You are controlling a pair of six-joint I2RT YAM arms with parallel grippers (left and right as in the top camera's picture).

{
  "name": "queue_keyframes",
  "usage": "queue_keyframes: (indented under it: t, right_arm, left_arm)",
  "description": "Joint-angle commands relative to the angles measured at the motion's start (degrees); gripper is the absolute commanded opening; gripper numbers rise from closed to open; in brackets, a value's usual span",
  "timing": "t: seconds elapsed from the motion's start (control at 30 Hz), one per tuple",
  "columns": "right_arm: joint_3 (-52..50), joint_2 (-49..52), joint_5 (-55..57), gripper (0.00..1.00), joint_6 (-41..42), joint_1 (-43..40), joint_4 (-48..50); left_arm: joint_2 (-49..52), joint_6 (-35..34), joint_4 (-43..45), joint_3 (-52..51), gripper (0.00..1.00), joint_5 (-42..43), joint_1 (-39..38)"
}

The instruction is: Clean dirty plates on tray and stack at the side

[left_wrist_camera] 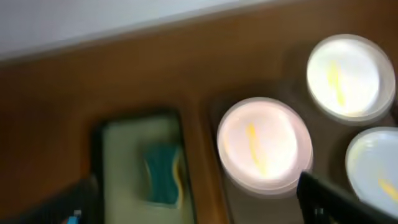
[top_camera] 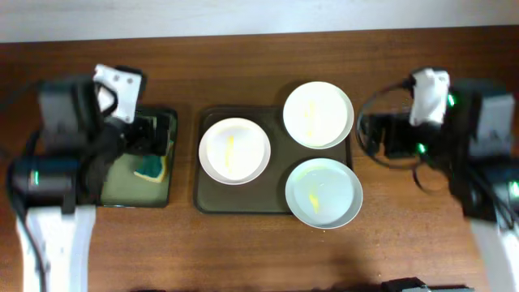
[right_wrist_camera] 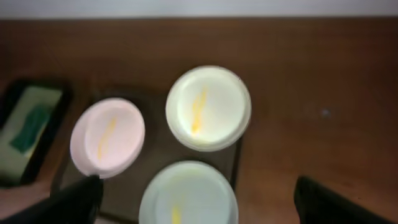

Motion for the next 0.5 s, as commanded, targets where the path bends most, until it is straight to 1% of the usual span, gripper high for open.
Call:
queue_keyframes:
  t: [0.0,0.03,0.07,0.1,0.13,0.17,0.23,0.3,0.37,0.47]
  right_arm:
    - [4.52,9.01,-7.21,0.98,0.28,0.31,-0.9]
    - [4.52,11.13,-9.79,0.98,0.61,0.31,-0.07]
    - [4.52,15.72,-17.81,0.98,0.55,0.31,0.7]
    - [4.52,18.27,-20.06,1.0,0.61,0.35,1.25]
    - [4.52,20.85,-20.94,0.89,0.63,0.83,1.81]
    - [4.52,25.33,-19.96,0.71,2.54,2.67,3.08]
    - [4.52,30.38,-15.3,0.65,8.48,6.08,5.18]
    - [4.52,35.82,-9.55,0.61,14.58,11.21,8.48]
    - [4.52,40.19,-4.83,0.57,19.06,15.87,12.09]
    - [4.52,45.18,-0.74,0.53,23.32,19.96,15.17]
  left_arm:
    - [10.45,-0.31,-5.05,7.8,0.99,3.17,0.28]
    - [11.93,-0.28,-5.07,7.8,0.99,3.08,0.28]
    - [15.43,-0.46,-4.76,7.8,0.99,3.78,0.28]
    - [17.9,-0.48,-4.26,7.8,0.99,5.81,0.28]
    - [19.41,-0.46,-3.96,7.8,0.99,6.86,0.28]
    - [22.58,-0.46,-2.91,7.8,0.99,6.82,0.31]
    - [24.63,-0.59,-1.88,7.8,0.99,4.61,0.96]
    - [25.81,-6.64,-1.46,7.8,0.99,-2.84,2.62]
    - [26.49,-9.4,-1.44,7.8,0.99,-8.26,4.48]
    - [26.75,-9.35,-1.42,7.8,0.99,-8.72,6.95]
